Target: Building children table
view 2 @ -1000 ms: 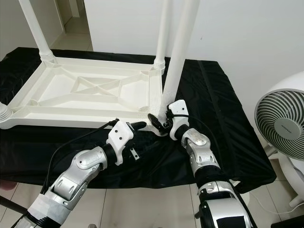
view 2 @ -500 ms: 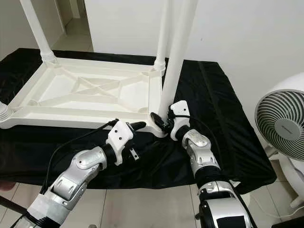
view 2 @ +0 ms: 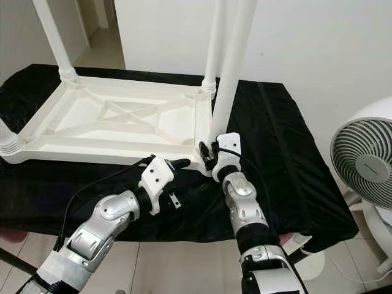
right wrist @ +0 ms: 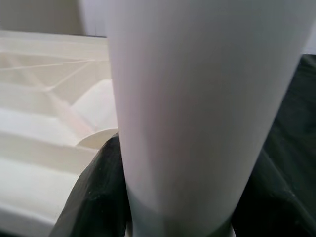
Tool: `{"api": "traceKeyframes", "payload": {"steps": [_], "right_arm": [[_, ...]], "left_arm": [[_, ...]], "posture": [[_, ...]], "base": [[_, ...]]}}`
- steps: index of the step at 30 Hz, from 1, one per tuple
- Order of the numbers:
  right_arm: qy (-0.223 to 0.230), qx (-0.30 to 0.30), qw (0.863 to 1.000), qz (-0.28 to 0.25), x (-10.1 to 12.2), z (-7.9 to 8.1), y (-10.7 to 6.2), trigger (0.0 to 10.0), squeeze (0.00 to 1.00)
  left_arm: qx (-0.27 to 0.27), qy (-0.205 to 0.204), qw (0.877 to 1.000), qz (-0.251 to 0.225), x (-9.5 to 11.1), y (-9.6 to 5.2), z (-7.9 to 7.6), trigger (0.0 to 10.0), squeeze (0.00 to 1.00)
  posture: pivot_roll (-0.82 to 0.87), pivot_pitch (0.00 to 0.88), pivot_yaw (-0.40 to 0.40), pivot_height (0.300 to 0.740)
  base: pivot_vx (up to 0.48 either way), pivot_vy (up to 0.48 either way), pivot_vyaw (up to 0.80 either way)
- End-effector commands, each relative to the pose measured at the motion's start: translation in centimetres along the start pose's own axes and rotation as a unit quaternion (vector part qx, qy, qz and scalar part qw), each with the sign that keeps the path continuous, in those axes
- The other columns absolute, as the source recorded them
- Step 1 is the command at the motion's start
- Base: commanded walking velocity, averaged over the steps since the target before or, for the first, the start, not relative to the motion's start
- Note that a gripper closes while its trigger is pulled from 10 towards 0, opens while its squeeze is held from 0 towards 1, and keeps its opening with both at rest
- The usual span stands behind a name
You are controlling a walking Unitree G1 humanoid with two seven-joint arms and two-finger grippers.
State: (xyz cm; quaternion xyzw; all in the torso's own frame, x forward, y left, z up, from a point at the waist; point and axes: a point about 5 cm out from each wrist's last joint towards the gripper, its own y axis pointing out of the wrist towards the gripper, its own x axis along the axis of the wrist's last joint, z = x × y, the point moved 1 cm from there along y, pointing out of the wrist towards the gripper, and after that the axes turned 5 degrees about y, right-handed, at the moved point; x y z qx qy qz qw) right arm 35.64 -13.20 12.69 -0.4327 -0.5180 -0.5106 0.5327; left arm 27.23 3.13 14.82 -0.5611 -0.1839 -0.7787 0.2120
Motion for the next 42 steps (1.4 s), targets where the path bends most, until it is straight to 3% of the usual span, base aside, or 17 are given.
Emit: {"api": "traceKeyframes", "payload": {"steps": [1, 2, 6, 10, 12, 19, 20, 22, 23, 28, 30, 36, 37, 38, 42], "right_arm": [[0.0, -0.088, 0.996, -0.004, 0.0, -2.1, -0.5, 10.0, 0.0], [0.002, -0.126, 0.992, -0.007, -0.1, -2.0, -0.8, 10.0, 0.0], [0.012, -0.178, 0.984, -0.003, -0.6, -1.2, -1.4, 10.0, 0.0], [0.016, -0.181, 0.983, -0.001, -0.7, -0.6, -1.6, 10.0, 0.0], [0.014, -0.154, 0.988, -0.007, -0.4, 0.7, -1.4, 10.0, 0.0], [0.016, -0.158, 0.987, -0.012, 0.1, 0.4, -1.2, 10.0, 0.0], [0.022, -0.155, 0.988, -0.015, 0.2, 0.6, -1.3, 10.0, 0.49], [0.022, -0.155, 0.988, -0.015, 0.2, 0.6, -1.3, 10.0, 0.49], [0.025, -0.146, 0.989, -0.021, 0.4, 0.8, -1.3, 10.0, 1.0], [0.06, -0.091, 0.993, -0.047, 1.7, 0.1, -1.1, 10.0, 1.0], [0.06, -0.086, 0.993, -0.048, 1.8, 0.1, -1.1, 10.0, 1.0], [0.031, 0.003, 0.999, -0.043, 2.7, -1.2, -0.9, 10.0, 1.0], [0.019, 0.038, 0.998, -0.036, 2.9, -1.4, -0.9, 10.0, 0.0], [0.002, 0.08, 0.996, -0.024, 2.9, -1.7, -0.9, 10.0, 0.0], [-0.02, 0.139, 0.99, -0.007, 2.9, -2.0, -1.0, 10.0, 0.0]], "left_arm": [[-0.032, -0.001, 0.999, -0.002, 0.0, 0.0, -0.5, 10.0, 0.0], [-0.032, -0.002, 0.999, -0.002, 0.1, 0.0, -0.5, 10.0, 0.0], [-0.032, -0.002, 0.999, -0.003, 0.1, 0.0, -0.5, 10.0, 0.0], [-0.032, -0.002, 0.999, -0.003, 0.1, 0.0, -0.6, 10.0, 0.0], [-0.033, -0.004, 0.999, -0.003, 0.1, 0.0, -0.7, 10.0, 0.0], [-0.032, -0.006, 0.999, -0.002, 0.1, -0.2, -0.8, 10.0, 0.0], [-0.032, -0.006, 0.999, -0.002, 0.2, -0.2, -0.8, 10.0, 0.0], [-0.032, -0.006, 0.999, -0.002, 0.2, -0.2, -0.8, 10.0, 0.0], [-0.031, -0.007, 0.999, -0.002, 0.2, -0.2, -0.8, 10.0, 0.0], [-0.028, -0.008, 1.0, -0.003, 0.2, -0.1, -0.7, 10.0, 0.0], [-0.028, -0.008, 1.0, -0.003, 0.2, -0.1, -0.7, 10.0, 0.0], [-0.026, -0.007, 1.0, -0.002, 0.2, -0.1, -0.6, 10.0, 0.0], [-0.025, -0.007, 1.0, -0.002, 0.3, -0.1, -0.6, 10.0, 0.0], [-0.025, -0.008, 1.0, -0.002, 0.3, -0.1, -0.5, 10.0, 0.0], [-0.025, -0.008, 1.0, -0.003, 0.3, 0.0, -0.5, 10.0, 0.0]], "posture": [[0.07, 0.0, -0.036, 0.74], [0.07, 0.0, -0.038, 0.74], [0.08, 0.003, -0.039, 0.74], [0.08, 0.003, -0.039, 0.74], [0.07, 0.011, -0.038, 0.74], [0.08, 0.022, -0.038, 0.74], [0.08, 0.022, -0.038, 0.74], [0.08, 0.022, -0.038, 0.74], [0.08, 0.026, -0.039, 0.74], [0.08, 0.033, -0.041, 0.74], [0.08, 0.033, -0.041, 0.74], [0.07, 0.038, -0.04, 0.74], [0.07, 0.042, -0.038, 0.74], [0.07, 0.046, -0.033, 0.74], [0.06, 0.05, -0.033, 0.74]], "base": [[0.0, 0.0, 0.0], [0.0, 0.0, 0.0], [0.0, 0.0, 0.0], [0.0, 0.0, 0.0], [0.0, 0.0, 0.0], [0.0, 0.0, 0.0], [0.0, 0.0, 0.0], [0.0, 0.0, 0.0], [0.0, 0.0, 0.0], [0.0, 0.0, 0.0], [0.0, 0.0, 0.0], [0.0, 0.0, 0.0], [0.0, 0.0, 0.0], [0.0, 0.0, 0.0], [0.0, 0.0, 0.0]]}}
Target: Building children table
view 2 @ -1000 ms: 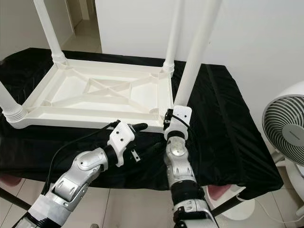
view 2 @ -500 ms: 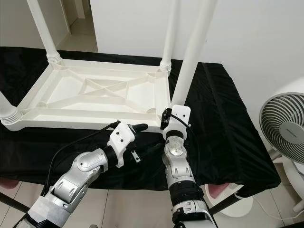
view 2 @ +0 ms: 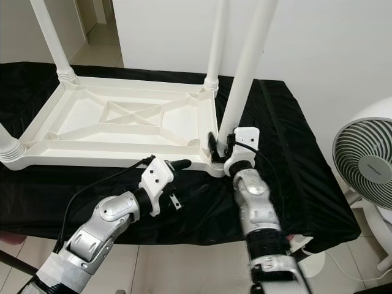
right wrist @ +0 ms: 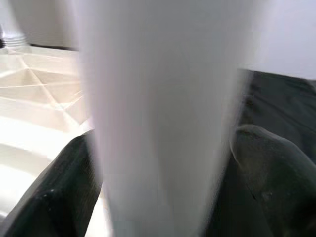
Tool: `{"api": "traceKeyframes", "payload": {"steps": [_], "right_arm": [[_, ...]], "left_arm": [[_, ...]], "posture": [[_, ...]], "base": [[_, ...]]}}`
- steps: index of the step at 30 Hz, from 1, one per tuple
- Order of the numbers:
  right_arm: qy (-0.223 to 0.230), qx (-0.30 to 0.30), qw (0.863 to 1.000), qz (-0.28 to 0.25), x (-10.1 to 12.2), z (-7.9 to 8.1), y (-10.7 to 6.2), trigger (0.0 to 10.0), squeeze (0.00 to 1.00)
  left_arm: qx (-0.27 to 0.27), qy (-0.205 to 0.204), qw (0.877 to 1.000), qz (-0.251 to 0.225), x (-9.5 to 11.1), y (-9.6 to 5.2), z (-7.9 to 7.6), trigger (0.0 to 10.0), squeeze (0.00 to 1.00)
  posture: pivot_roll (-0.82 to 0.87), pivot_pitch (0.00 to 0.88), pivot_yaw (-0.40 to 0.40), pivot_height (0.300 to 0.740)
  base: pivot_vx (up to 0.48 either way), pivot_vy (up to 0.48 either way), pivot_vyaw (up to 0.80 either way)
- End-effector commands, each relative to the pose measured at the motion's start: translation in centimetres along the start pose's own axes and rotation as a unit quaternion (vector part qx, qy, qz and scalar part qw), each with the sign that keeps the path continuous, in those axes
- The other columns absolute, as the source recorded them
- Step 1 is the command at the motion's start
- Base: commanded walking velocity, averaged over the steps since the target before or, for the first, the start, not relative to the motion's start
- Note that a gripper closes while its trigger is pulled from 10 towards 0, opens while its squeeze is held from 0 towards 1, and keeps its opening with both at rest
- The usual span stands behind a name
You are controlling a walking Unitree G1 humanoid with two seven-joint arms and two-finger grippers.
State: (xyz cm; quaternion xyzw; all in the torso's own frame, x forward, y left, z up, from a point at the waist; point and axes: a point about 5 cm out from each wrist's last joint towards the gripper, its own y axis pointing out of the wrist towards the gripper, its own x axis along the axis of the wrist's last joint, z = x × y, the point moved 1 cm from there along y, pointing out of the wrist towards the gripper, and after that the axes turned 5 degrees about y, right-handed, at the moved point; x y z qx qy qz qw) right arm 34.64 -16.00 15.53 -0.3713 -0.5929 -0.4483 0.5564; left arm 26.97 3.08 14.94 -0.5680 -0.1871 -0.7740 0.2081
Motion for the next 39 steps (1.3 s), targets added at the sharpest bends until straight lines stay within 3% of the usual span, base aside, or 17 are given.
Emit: {"api": "traceKeyframes", "payload": {"steps": [1, 8, 15, 16, 18, 19, 20, 21, 36, 37, 39], "right_arm": [[0.005, 0.026, 1.0, 0.011, -0.2, 0.4, 0.2, 10.0, 0.0], [0.003, 0.106, 0.993, 0.044, -1.4, 0.7, 0.3, 10.0, 0.0], [0.007, 0.13, 0.99, 0.059, -1.9, 0.7, 1.1, 10.0, 0.0], [0.004, 0.133, 0.989, 0.065, -2.0, 0.6, 1.4, 7.3, 0.0], [0.004, 0.135, 0.989, 0.067, -2.0, 0.5, 1.5, 7.3, 0.0], [0.005, 0.137, 0.988, 0.069, -2.1, 0.4, 1.5, 1.7, 0.0], [0.005, 0.137, 0.988, 0.069, -2.1, 0.4, 1.5, 1.7, 0.0], [0.006, 0.139, 0.988, 0.07, -2.1, 0.4, 1.5, 0.0, 0.0], [0.0, 0.139, 0.987, 0.083, -3.2, -0.6, 0.8, 0.0, 0.0], [-0.001, 0.132, 0.988, 0.085, -3.2, -0.7, 0.8, 10.0, 0.0], [0.0, 0.102, 0.991, 0.091, -3.5, -1.0, 0.8, 10.0, 0.0]], "left_arm": [[-0.024, 0.001, 1.0, 0.0, 0.1, 0.1, -0.3, 10.0, 0.0], [-0.021, 0.002, 1.0, -0.002, 0.2, 0.2, 0.0, 10.0, 0.0], [-0.016, 0.003, 1.0, -0.002, 0.3, 0.2, 0.2, 10.0, 0.0], [-0.013, 0.004, 1.0, -0.001, 0.3, 0.1, 0.2, 10.0, 0.0], [-0.012, 0.004, 1.0, -0.001, 0.3, 0.1, 0.2, 10.0, 0.0], [-0.012, 0.004, 1.0, -0.001, 0.3, 0.1, 0.3, 10.0, 0.0], [-0.012, 0.004, 1.0, -0.001, 0.3, 0.1, 0.3, 10.0, 0.0], [-0.012, 0.004, 1.0, -0.001, 0.3, 0.1, 0.3, 10.0, 0.0], [-0.013, 0.003, 1.0, 0.0, 0.3, 0.0, 0.2, 10.0, 0.0], [-0.014, 0.003, 1.0, 0.0, 0.3, 0.0, 0.2, 10.0, 0.0], [-0.014, 0.002, 1.0, 0.0, 0.4, 0.0, 0.2, 10.0, 0.0]], "posture": [[0.06, 0.05, -0.033, 0.74], [0.07, 0.053, -0.031, 0.74], [0.08, 0.053, -0.034, 0.74], [0.09, 0.053, -0.036, 0.74], [0.09, 0.054, -0.036, 0.74], [0.09, 0.054, -0.036, 0.74], [0.09, 0.054, -0.036, 0.74], [0.09, 0.054, -0.035, 0.74], [0.08, 0.06, -0.028, 0.74], [0.08, 0.06, -0.028, 0.74], [0.08, 0.061, -0.031, 0.74]], "base": [[0.0, 0.0, 0.0], [0.0, 0.0, 0.0], [0.0, 0.0, 0.0], [0.0, 0.0, 0.0], [0.0, 0.0, 0.0], [0.0, 0.0, 0.0], [0.0, 0.0, 0.0], [0.0, 0.0, 0.0], [0.0, 0.0, 0.0], [0.0, 0.0, 0.0], [0.0, 0.0, 0.0]]}}
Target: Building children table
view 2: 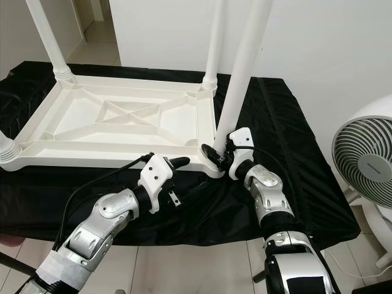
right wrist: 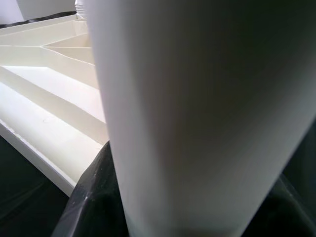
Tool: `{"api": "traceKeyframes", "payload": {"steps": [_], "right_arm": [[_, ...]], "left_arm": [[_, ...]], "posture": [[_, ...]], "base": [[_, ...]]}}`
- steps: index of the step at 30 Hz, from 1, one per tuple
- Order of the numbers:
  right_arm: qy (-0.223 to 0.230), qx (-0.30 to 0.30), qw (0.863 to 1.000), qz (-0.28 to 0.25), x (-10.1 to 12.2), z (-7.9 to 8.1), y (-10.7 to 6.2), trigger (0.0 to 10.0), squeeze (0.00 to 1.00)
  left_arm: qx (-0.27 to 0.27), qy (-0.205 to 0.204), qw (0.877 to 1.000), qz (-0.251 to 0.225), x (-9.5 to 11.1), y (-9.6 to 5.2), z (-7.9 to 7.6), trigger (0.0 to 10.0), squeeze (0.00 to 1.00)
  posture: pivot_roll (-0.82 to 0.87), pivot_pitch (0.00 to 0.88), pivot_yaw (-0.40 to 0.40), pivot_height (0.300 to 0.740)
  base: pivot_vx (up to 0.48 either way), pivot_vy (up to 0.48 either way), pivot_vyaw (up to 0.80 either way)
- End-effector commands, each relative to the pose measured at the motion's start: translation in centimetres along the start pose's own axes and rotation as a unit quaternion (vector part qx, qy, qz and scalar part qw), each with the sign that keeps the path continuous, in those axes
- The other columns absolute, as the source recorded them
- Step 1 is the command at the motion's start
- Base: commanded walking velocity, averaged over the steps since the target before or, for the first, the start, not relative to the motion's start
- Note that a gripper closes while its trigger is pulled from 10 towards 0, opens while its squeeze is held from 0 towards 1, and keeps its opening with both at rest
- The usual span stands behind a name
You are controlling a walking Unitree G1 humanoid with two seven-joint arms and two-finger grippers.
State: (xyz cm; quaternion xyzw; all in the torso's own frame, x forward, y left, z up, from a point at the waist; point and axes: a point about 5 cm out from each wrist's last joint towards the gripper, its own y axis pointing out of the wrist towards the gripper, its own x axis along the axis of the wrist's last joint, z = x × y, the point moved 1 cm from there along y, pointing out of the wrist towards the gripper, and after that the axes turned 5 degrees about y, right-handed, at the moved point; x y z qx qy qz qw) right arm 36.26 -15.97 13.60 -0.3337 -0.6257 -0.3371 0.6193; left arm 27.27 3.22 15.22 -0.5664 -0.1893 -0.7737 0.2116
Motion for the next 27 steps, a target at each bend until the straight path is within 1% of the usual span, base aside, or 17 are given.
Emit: {"api": "traceKeyframes", "payload": {"steps": [1, 7, 9, 10, 11, 12, 13, 14, 16, 17, 19, 21, 23, 24, 25, 26, 27], "right_arm": [[0.01, -0.036, 0.999, 0.039, -1.6, -0.4, -0.5, 10.0, 0.0], [0.01, -0.082, 0.996, 0.04, -2.0, -0.2, -0.3, 10.0, 0.0], [0.013, -0.102, 0.994, 0.033, -1.9, -0.1, -0.2, 10.0, 0.0], [0.02, -0.13, 0.991, 0.027, -1.9, 0.0, -0.1, 10.0, 0.0], [0.02, -0.13, 0.991, 0.027, -1.9, 0.0, -0.1, 10.0, 0.0], [0.041, -0.179, 0.983, 0.021, -2.0, -0.1, -0.2, 10.0, 0.0], [0.041, -0.179, 0.983, 0.021, -2.0, -0.1, -0.2, 10.0, 0.0], [0.05, -0.225, 0.973, 0.016, -2.1, -0.2, -0.3, 10.0, 0.0], [0.05, -0.225, 0.973, 0.016, -2.1, -0.2, -0.3, 10.0, 0.0], [0.062, -0.263, 0.963, 0.01, -2.3, 0.0, -0.4, 10.0, 0.0], [0.062, -0.263, 0.963, 0.01, -2.3, 0.0, -0.4, 10.0, 0.0], [0.072, -0.34, 0.938, 0.008, -3.0, 0.9, -0.6, 10.0, 0.0], [0.072, -0.34, 0.938, 0.008, -3.0, 0.9, -0.6, 10.0, 0.0], [0.074, -0.373, 0.925, 0.011, -3.4, 1.5, -0.8, 10.0, 0.0], [0.074, -0.373, 0.925, 0.011, -3.4, 1.5, -0.8, 10.0, 0.0], [0.077, -0.392, 0.916, 0.011, -3.6, 2.3, -0.8, 10.0, 0.0], [0.079, -0.392, 0.916, 0.009, -3.6, 3.0, -0.6, 10.0, 0.0]], "left_arm": [[-0.018, 0.001, 1.0, -0.002, 0.2, -0.1, -0.3, 10.0, 0.0], [-0.017, 0.0, 1.0, -0.001, 0.2, -0.1, -0.4, 10.0, 0.0], [-0.017, -0.001, 1.0, -0.001, 0.1, -0.1, -0.4, 10.0, 0.0], [-0.017, -0.001, 1.0, -0.001, 0.1, -0.1, -0.4, 10.0, 0.0], [-0.017, -0.001, 1.0, -0.001, 0.1, -0.1, -0.4, 10.0, 0.0], [-0.018, -0.002, 1.0, -0.001, 0.1, 0.0, -0.4, 10.0, 0.0], [-0.018, -0.002, 1.0, -0.001, 0.1, 0.0, -0.4, 10.0, 0.0], [-0.018, -0.002, 1.0, -0.001, 0.1, 0.0, -0.5, 10.0, 0.0], [-0.018, -0.002, 1.0, -0.001, 0.1, 0.0, -0.5, 10.0, 0.0], [-0.019, -0.003, 1.0, -0.001, 0.1, 0.0, -0.5, 10.0, 0.0], [-0.019, -0.003, 1.0, -0.001, 0.1, 0.0, -0.5, 10.0, 0.0], [-0.022, -0.004, 1.0, -0.001, 0.1, 0.0, -0.7, 10.0, 0.0], [-0.022, -0.004, 1.0, -0.001, 0.1, 0.0, -0.7, 10.0, 0.0], [-0.023, -0.005, 1.0, -0.001, 0.0, 0.0, -0.8, 10.0, 0.0], [-0.023, -0.005, 1.0, -0.001, 0.0, 0.0, -0.8, 10.0, 0.0], [-0.024, -0.006, 1.0, -0.001, 0.0, 0.0, -0.9, 10.0, 0.0], [-0.024, -0.007, 1.0, -0.001, 0.0, 0.0, -0.9, 10.0, 0.0]], "posture": [[0.08, 0.061, -0.031, 0.74], [0.08, 0.064, -0.034, 0.74], [0.08, 0.064, -0.035, 0.74], [0.08, 0.064, -0.035, 0.74], [0.08, 0.064, -0.035, 0.74], [0.08, 0.064, -0.035, 0.74], [0.08, 0.064, -0.035, 0.74], [0.08, 0.066, -0.036, 0.74], [0.08, 0.066, -0.036, 0.74], [0.07, 0.066, -0.036, 0.74], [0.07, 0.066, -0.036, 0.74], [0.07, 0.068, -0.038, 0.74], [0.07, 0.068, -0.038, 0.74], [0.08, 0.066, -0.04, 0.74], [0.08, 0.066, -0.04, 0.74], [0.08, 0.066, -0.04, 0.74], [0.08, 0.066, -0.043, 0.74]], "base": [[0.0, 0.0, 0.0], [0.0, 0.0, 0.0], [0.0, 0.0, 0.0], [0.0, 0.0, 0.0], [0.0, 0.0, 0.0], [0.0, 0.0, 0.0], [0.0, 0.0, 0.0], [0.0, 0.0, 0.0], [0.0, 0.0, 0.0], [0.0, 0.0, 0.0], [0.0, 0.0, 0.0], [0.0, 0.0, 0.0], [0.0, 0.0, 0.0], [0.0, 0.0, 0.0], [0.0, 0.0, 0.0], [0.0, 0.0, 0.0], [0.0, 0.0, 0.0]]}}
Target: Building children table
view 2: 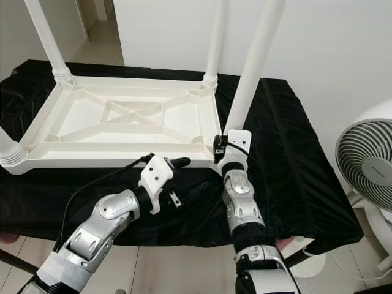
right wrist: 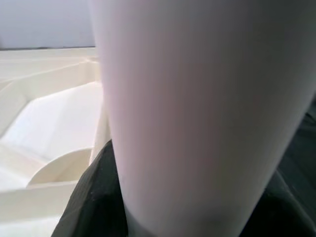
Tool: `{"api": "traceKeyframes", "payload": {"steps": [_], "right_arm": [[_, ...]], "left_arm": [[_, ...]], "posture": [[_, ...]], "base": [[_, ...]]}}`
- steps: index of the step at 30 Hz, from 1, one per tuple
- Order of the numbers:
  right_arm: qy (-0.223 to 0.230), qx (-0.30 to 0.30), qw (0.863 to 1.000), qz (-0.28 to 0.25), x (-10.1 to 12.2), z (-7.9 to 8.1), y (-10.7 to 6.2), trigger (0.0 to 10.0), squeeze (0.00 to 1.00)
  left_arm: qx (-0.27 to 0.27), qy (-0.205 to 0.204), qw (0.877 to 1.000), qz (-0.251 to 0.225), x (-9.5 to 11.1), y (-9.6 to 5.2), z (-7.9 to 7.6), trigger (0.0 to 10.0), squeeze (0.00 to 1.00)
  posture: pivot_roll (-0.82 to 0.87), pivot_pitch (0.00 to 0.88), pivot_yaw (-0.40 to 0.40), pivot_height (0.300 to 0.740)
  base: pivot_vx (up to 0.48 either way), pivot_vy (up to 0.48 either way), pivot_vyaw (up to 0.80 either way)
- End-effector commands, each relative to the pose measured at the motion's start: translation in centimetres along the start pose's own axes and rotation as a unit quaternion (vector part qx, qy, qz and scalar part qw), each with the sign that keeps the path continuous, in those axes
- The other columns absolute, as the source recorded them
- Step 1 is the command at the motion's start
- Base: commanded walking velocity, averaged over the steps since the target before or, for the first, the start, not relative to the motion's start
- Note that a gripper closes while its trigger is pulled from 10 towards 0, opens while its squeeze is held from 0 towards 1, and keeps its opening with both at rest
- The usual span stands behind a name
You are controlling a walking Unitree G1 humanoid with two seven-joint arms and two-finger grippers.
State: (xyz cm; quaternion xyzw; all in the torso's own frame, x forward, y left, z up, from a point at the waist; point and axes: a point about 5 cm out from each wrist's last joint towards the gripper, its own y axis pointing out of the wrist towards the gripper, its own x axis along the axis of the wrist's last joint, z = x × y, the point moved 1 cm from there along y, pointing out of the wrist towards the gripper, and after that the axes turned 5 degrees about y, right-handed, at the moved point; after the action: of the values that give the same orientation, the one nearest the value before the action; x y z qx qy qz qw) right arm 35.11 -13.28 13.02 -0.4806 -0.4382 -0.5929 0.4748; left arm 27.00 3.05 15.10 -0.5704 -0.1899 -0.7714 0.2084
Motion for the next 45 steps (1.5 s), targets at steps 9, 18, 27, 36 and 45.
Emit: {"api": "traceKeyframes", "payload": {"steps": [9, 18, 27, 36, 45], "right_arm": [[-0.031, -0.039, 0.997, 0.059, -2.7, -0.8, -1.5, 10.0, 0.0], [-0.021, -0.039, 0.998, 0.054, -2.4, -0.3, -1.8, 10.0, 1.0], [0.009, 0.021, 0.999, 0.043, -1.9, -1.3, -1.8, 10.0, 1.0], [-0.002, 0.126, 0.991, 0.047, -1.0, -2.7, -1.2, 10.0, 0.0], [-0.054, 0.263, 0.962, 0.043, 0.6, -3.4, -0.7, 10.0, 0.0]], "left_arm": [[-0.022, -0.001, 1.0, -0.001, 0.1, 0.1, -0.7, 10.0, 0.0], [-0.024, -0.002, 1.0, -0.002, 0.1, 0.1, -0.8, 10.0, 0.0], [-0.024, 0.0, 1.0, -0.003, 0.1, 0.3, -0.8, 10.0, 0.0], [-0.026, 0.0, 1.0, -0.003, 0.1, 0.4, -0.7, 10.0, 0.0], [-0.027, 0.001, 1.0, -0.003, 0.1, 0.4, -0.6, 10.0, 0.0]], "posture": [[0.08, 0.055, -0.051, 0.74], [0.08, 0.044, -0.052, 0.74], [0.07, 0.036, -0.054, 0.74], [0.06, 0.036, -0.048, 0.74], [0.07, 0.04, -0.045, 0.74]], "base": [[0.0, 0.0, 0.0], [0.0, 0.0, 0.0], [0.0, 0.0, 0.0], [0.0, 0.0, 0.0], [0.0, 0.0, 0.0]]}}
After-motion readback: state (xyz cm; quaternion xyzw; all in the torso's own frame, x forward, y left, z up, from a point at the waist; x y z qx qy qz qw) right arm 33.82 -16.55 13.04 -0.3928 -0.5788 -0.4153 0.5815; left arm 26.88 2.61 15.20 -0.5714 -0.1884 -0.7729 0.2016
